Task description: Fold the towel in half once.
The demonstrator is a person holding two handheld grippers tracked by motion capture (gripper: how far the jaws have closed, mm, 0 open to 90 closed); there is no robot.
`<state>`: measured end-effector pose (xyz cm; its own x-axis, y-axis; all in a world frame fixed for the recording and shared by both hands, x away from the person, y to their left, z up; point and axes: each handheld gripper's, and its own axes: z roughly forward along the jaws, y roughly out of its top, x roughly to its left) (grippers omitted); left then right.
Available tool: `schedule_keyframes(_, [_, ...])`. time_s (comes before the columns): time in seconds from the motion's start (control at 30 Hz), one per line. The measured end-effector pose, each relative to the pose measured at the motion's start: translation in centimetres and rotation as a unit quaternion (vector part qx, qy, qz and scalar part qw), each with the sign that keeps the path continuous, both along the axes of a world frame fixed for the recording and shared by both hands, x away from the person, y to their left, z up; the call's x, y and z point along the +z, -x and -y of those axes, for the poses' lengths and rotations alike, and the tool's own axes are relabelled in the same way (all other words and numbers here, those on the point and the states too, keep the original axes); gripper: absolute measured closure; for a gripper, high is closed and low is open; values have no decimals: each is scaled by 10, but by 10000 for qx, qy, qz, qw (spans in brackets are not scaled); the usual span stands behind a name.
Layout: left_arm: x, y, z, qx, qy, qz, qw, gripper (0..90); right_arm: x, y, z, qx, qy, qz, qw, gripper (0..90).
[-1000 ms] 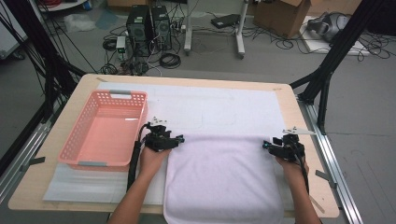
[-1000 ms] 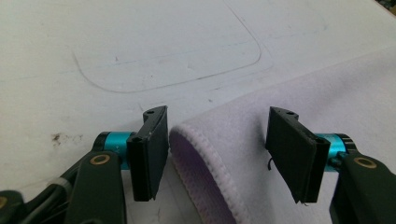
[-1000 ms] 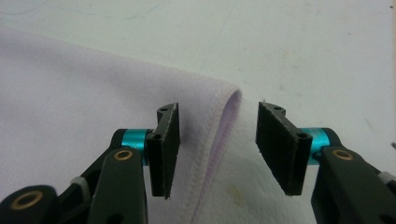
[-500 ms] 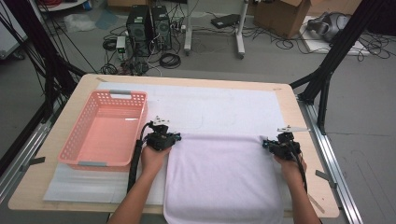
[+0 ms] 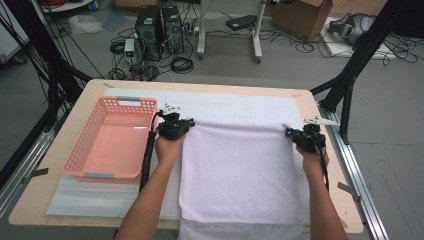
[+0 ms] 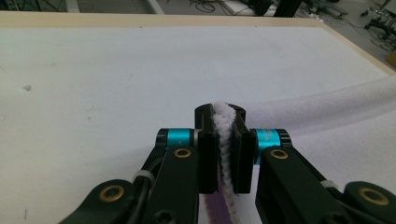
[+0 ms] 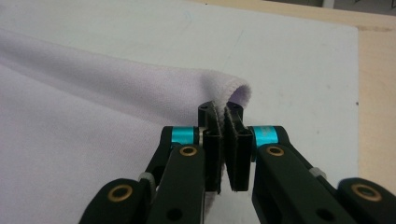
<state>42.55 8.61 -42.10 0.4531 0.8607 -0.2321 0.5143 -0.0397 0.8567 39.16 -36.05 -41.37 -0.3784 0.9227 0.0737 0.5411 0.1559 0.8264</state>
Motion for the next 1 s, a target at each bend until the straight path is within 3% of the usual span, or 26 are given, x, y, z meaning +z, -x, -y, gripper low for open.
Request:
schedule_keyframes(0.1, [4,-12,3,-59,-139,2,9999,839,1,-11,-2,-70,122,1,9999,864])
schedule_keyframes(0.2, [8,-24,4,-28,-71,34,10000,839,-1,-22,-1,-130,82,-43,9999,863])
schedule_keyframes(0.27, [11,-33,6,-83,-184,19,9998,838,-2,-27,0,-207,-48,2,9998,863])
schedule_keyframes(0.33, [13,-39,7,-53,-113,83,9999,838,-3,-32,2,-263,-184,14,9995,863])
schedule_keyframes(0.43, [12,-43,8,-65,-60,109,9999,838,-2,-37,2,-279,-157,61,9995,863])
schedule_keyframes(0.5, [8,-44,8,-64,-3,-9,10000,830,-1,-39,2,-263,-96,121,9995,859])
schedule_keyframes(0.57, [4,-41,8,-6,148,-83,9999,744,-2,-40,0,-320,-94,106,9994,820])
schedule_keyframes(0.63, [1,-39,9,36,318,-313,9990,540,-4,-40,0,-474,-205,42,9987,648])
schedule_keyframes(0.67, [0,-36,9,3,286,-360,9989,496,-5,-40,0,-503,-292,-17,9983,618])
schedule_keyframes(0.73, [-3,-32,11,-48,138,-419,9990,467,-6,-39,-1,-486,-300,-96,9983,597])
schedule_keyframes(0.83, [-5,-23,12,-78,181,-356,9992,457,-3,-35,-5,-421,-289,-103,9986,589])
schedule_keyframes(0.93, [-8,-14,15,-250,96,-485,9985,430,0,-30,-10,-330,-225,-123,9991,586])
schedule_keyframes(1.0, [-9,-2,16,-271,139,-258,9992,452,0,-26,-11,-242,-141,-226,9994,586])
